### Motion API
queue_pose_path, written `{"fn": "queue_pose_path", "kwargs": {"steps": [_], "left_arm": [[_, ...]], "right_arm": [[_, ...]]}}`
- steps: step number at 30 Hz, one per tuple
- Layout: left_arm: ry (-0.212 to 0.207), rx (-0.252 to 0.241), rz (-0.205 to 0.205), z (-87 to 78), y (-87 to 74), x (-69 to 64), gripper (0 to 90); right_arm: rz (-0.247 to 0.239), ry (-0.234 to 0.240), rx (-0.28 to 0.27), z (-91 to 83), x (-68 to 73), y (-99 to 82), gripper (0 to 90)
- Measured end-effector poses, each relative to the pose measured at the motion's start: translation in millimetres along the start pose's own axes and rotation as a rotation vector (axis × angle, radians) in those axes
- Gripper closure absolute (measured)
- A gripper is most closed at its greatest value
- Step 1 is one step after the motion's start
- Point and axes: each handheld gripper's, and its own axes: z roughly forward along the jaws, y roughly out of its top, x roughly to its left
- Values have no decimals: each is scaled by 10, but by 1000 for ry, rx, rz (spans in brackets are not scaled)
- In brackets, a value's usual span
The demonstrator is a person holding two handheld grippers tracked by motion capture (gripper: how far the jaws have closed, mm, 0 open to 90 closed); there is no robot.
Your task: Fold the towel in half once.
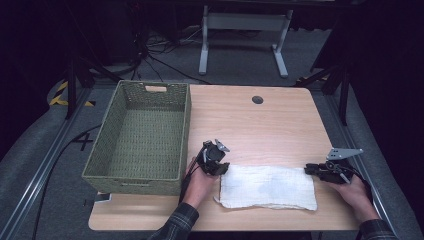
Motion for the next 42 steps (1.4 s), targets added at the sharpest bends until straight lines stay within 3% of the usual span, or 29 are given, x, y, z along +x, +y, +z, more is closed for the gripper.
{"fn": "queue_pose_path", "kwargs": {"steps": [5,8,13,16,19,24,33,37,42], "left_arm": [[11,16,25,46,-7,-1,626],[-2,22,31,43,-7,-6,655],[-47,24,48,49,1,3,840],[-43,25,55,50,10,-4,862],[-46,0,21,36,25,8,869],[-14,-70,-2,-24,72,31,870],[31,-134,-46,-70,207,134,870],[38,-148,-46,-69,233,167,871],[21,-172,-54,-127,210,155,871]], "right_arm": [[8,26,0,4,4,-5,852],[1,25,-2,7,13,-5,863],[-26,13,-2,6,32,-3,873],[-32,13,2,5,28,4,875],[-49,-13,12,-5,20,21,876],[-42,-36,-20,-50,-53,97,876],[-33,-64,-66,-26,-236,272,877],[-25,-82,-94,-22,-310,354,877],[-24,-77,-102,-44,-290,348,877]]}}
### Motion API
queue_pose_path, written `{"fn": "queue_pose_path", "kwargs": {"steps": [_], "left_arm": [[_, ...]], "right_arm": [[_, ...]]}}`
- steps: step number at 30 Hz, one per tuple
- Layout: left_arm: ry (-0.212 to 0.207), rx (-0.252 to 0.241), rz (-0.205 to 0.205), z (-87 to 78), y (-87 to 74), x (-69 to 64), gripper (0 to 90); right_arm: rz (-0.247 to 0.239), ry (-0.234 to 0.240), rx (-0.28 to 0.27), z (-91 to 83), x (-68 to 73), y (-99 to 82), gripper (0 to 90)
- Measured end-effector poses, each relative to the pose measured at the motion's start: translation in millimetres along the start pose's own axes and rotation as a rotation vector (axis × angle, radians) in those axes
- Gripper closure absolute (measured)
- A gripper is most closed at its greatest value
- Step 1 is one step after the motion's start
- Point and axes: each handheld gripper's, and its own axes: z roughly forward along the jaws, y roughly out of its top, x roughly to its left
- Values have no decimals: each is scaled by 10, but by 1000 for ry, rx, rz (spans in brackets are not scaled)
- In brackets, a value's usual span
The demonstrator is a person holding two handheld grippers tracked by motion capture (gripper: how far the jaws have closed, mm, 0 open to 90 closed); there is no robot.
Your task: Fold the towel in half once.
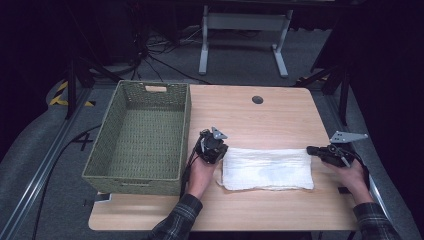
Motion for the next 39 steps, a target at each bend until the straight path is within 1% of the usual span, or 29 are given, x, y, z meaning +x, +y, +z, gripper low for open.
{"fn": "queue_pose_path", "kwargs": {"steps": [4,6,7,9,10,12,13,15,17,18,20,21,22,23,24,25,26,29,30,31,32,33,34,35,36,37,39], "left_arm": [[-2,-22,11,-90,-22,-41,871],[-5,-27,25,-131,-32,-61,871],[-4,-39,35,-159,-41,-81,871],[-3,-49,51,-197,-49,-93,871],[-3,-49,51,-197,-49,-93,871],[-17,-51,42,-234,-73,-127,871],[-16,-54,49,-248,-83,-138,871],[-18,-44,55,-278,-103,-167,871],[-13,-43,71,-305,-123,-186,871],[-12,-41,70,-313,-130,-196,871],[-4,-48,76,-327,-147,-229,871],[0,-39,86,-333,-151,-249,871],[13,-37,101,-337,-159,-277,871],[16,-36,96,-342,-165,-299,870],[16,-31,105,-354,-168,-312,871],[11,-30,101,-366,-172,-332,871],[9,-31,110,-380,-174,-341,871],[13,-33,104,-430,-210,-387,871],[8,-23,109,-441,-221,-392,870],[11,-21,103,-441,-234,-404,871],[12,-17,112,-444,-246,-410,871],[12,-18,107,-444,-263,-421,871],[11,-9,113,-450,-275,-423,870],[9,-11,104,-453,-300,-437,870],[9,-11,104,-453,-300,-437,871],[8,-5,112,-460,-315,-448,871],[-3,0,98,-477,-349,-474,870]], "right_arm": [[-10,3,-18,-79,62,-12,877],[-14,6,-20,-119,99,-18,877],[-23,4,-24,-151,125,-28,877],[-20,12,-30,-182,141,-41,877],[-20,12,-30,-182,141,-41,877],[-20,21,-36,-219,172,-70,877],[-23,22,-31,-228,183,-79,877],[-20,25,-31,-237,208,-97,877],[-28,28,-24,-239,231,-104,877],[-32,29,-19,-238,244,-105,877],[-34,28,-16,-245,269,-108,877],[-33,27,-20,-251,283,-111,877],[-32,27,-20,-261,292,-116,876],[-32,30,-20,-277,302,-124,877],[-33,30,-20,-287,306,-130,877],[-31,30,-23,-294,315,-140,877],[-33,31,-21,-304,319,-150,877],[-27,44,-23,-327,349,-183,876],[-26,46,-23,-331,362,-193,877],[-26,50,-23,-334,376,-201,876],[-29,51,-22,-339,387,-208,876],[-30,56,-17,-349,402,-217,877],[-30,58,-18,-354,420,-227,876],[-31,62,-15,-362,438,-238,876],[-31,62,-15,-362,438,-238,876],[-35,65,-13,-372,456,-250,876],[-35,68,-12,-381,487,-270,876]]}}
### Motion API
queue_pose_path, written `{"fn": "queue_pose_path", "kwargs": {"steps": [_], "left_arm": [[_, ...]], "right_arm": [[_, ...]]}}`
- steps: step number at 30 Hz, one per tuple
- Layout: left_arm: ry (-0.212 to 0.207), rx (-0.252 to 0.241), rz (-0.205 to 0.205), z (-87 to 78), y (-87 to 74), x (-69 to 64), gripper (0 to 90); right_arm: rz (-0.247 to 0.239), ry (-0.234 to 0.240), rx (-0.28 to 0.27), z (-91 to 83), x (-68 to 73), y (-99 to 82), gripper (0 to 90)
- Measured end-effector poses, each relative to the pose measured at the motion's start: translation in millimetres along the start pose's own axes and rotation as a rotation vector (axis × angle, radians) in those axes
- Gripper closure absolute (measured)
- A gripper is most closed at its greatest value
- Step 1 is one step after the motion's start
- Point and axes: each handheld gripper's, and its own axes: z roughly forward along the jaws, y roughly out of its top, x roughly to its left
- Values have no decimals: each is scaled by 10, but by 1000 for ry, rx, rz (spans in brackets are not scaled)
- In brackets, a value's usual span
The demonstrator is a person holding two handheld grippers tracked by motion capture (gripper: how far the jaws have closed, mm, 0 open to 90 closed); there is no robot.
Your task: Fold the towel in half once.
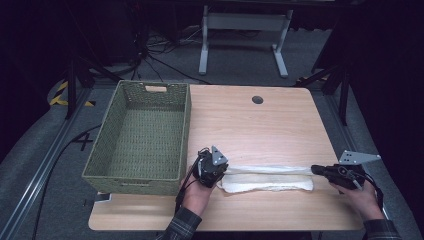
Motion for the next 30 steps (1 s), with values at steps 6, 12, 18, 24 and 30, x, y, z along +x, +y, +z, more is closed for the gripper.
{"fn": "queue_pose_path", "kwargs": {"steps": [6,12,18,24,30], "left_arm": [[-20,22,3,5,-74,-34,870],[-43,53,5,35,-133,-82,869],[-62,68,-2,38,-180,-103,865],[-103,52,-7,-16,-170,-119,767],[-133,16,-12,-62,-79,-96,790]], "right_arm": [[1,17,10,-29,68,-61,875],[14,34,27,-45,102,-124,874],[21,51,29,-66,140,-173,871],[46,75,-3,-153,182,-189,761],[44,79,-27,-171,198,-153,823]]}}
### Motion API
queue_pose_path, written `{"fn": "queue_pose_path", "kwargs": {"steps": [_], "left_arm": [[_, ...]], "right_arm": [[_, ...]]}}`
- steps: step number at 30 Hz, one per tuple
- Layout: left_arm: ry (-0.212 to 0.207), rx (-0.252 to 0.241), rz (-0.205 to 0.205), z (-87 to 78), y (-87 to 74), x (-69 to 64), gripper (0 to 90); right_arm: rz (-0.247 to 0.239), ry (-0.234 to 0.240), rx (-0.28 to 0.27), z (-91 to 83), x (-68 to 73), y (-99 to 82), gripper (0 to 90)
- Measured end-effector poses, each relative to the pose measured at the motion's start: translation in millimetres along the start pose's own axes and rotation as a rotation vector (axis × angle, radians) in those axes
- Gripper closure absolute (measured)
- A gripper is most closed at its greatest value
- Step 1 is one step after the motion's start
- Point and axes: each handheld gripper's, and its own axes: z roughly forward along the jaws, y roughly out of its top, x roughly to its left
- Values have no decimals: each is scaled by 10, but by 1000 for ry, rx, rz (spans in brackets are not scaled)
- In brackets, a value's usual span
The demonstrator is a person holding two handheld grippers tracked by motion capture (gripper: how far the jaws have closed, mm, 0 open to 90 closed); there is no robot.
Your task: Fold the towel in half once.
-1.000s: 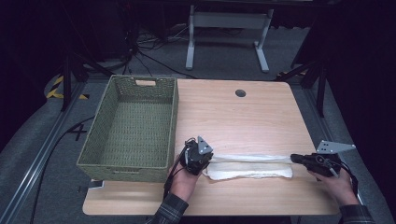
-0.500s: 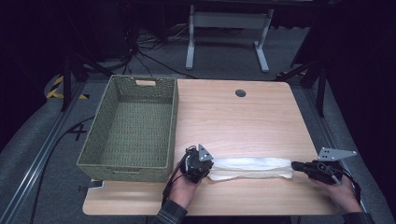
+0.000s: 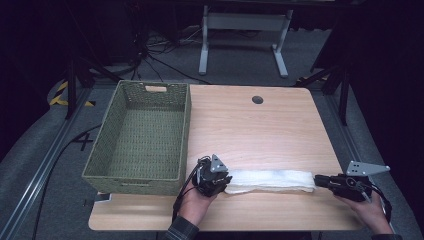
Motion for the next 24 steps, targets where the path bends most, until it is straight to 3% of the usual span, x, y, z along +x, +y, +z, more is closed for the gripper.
{"fn": "queue_pose_path", "kwargs": {"steps": [6,9,13,20,24], "left_arm": [[-77,67,24,253,28,-16,840],[-80,124,23,363,2,2,848],[-72,188,62,402,-46,13,849],[-68,205,94,382,-81,48,875],[-74,186,79,362,-79,38,835]], "right_arm": [[-11,34,73,163,35,-19,888],[-21,39,107,217,41,-49,891],[-20,38,152,255,19,-92,894],[-49,27,171,281,15,-94,898],[-49,28,173,285,10,-91,898]]}}
